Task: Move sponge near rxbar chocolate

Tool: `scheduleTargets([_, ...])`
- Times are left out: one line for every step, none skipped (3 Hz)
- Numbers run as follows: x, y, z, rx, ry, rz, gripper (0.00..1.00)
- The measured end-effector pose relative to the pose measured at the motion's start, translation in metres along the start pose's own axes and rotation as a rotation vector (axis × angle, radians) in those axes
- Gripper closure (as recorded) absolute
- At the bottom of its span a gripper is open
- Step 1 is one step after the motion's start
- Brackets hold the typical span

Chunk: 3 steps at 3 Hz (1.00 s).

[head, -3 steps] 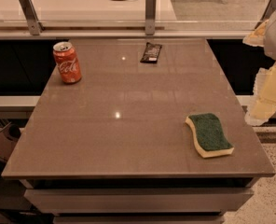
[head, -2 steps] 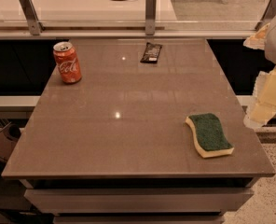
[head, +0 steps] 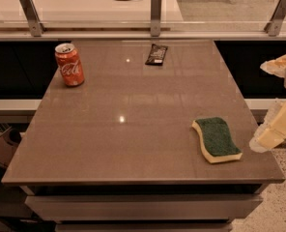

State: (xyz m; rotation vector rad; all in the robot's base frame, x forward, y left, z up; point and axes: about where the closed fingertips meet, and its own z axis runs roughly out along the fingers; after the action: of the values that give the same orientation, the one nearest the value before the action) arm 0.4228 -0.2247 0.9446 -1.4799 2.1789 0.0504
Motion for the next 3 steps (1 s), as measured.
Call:
scheduleTargets([0.02, 0.006, 0.022, -0.004, -0.102, 0.085, 0.0])
scheduleTargets([0.038, 0.009, 0.05, -0.009, -0.222, 0.17, 0.0])
scheduleTargets([0.049, 0.012, 0.071, -0.001, -0.349, 0.245, 0.0])
